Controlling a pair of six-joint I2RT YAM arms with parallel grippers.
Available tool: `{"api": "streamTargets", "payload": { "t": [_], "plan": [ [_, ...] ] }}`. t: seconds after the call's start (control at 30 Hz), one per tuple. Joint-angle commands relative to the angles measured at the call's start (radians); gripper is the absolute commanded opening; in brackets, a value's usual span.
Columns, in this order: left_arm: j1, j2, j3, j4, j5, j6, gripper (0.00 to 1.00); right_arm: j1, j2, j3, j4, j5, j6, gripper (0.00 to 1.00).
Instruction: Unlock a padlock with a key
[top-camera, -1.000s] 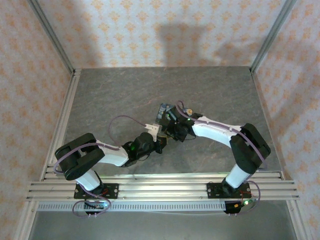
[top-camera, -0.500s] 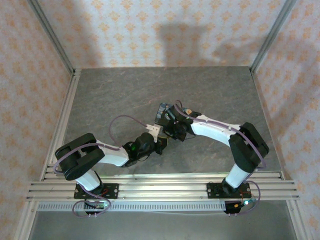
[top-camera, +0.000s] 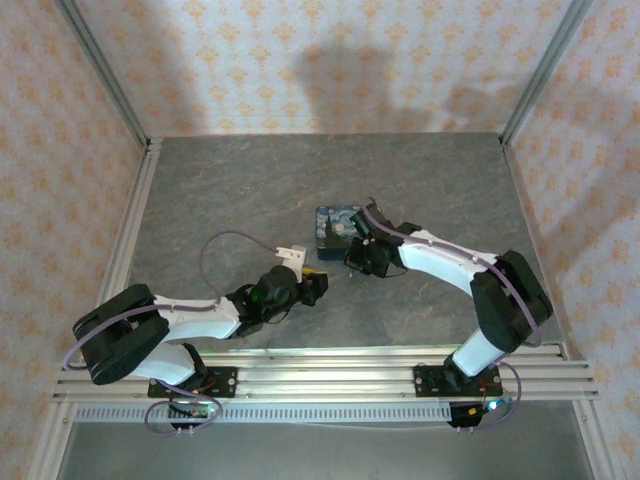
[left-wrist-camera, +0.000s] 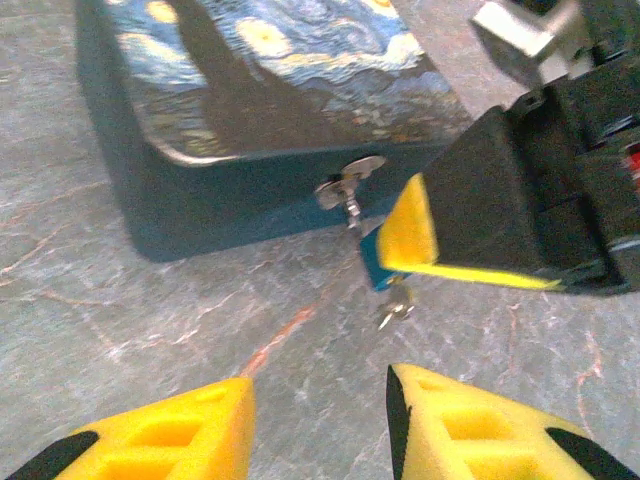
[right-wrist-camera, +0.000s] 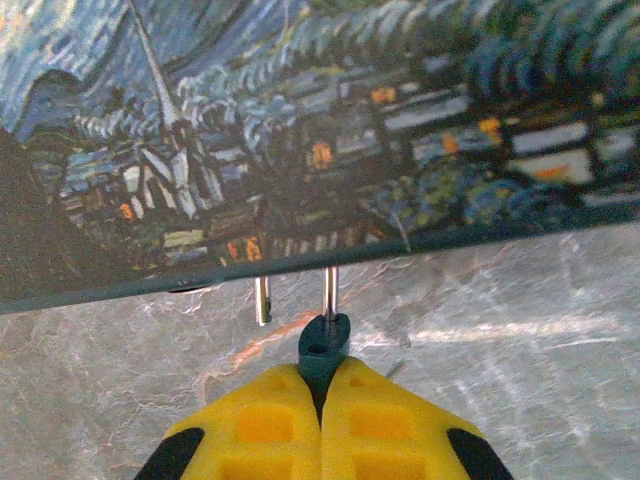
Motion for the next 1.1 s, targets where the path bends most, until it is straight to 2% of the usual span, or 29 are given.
{"api": "streamTargets", "payload": {
  "t": [0.0,0.27,0.5,0.7,1.07],
  "plan": [
    [0.027,-0.009,-0.025,-0.067,-0.048,-0.04,0.4,-0.033,-0.038,-0.016,-0.019,-0.013,-0.113,0.0],
    [0.043,0.024,-0.01,-0.055,-0.027,-0.043,0.39,-0.101,-0.063,-0.077,0.063,-0.081,-0.076,0.0],
    [0.056,0.042,-0.01,-0.04,-0.009,-0.037,0.39,-0.106,-0.068,-0.094,0.082,-0.055,0.047,0.0],
    [0.069,0.04,-0.011,-0.041,0.007,-0.033,0.38,-0.106,-0.083,-0.061,0.056,-0.014,0.087,0.0],
    [0.088,0.001,0.002,-0.081,0.022,-0.016,0.38,-0.106,-0.108,-0.071,0.125,0.024,0.15,0.0]
  ]
}}
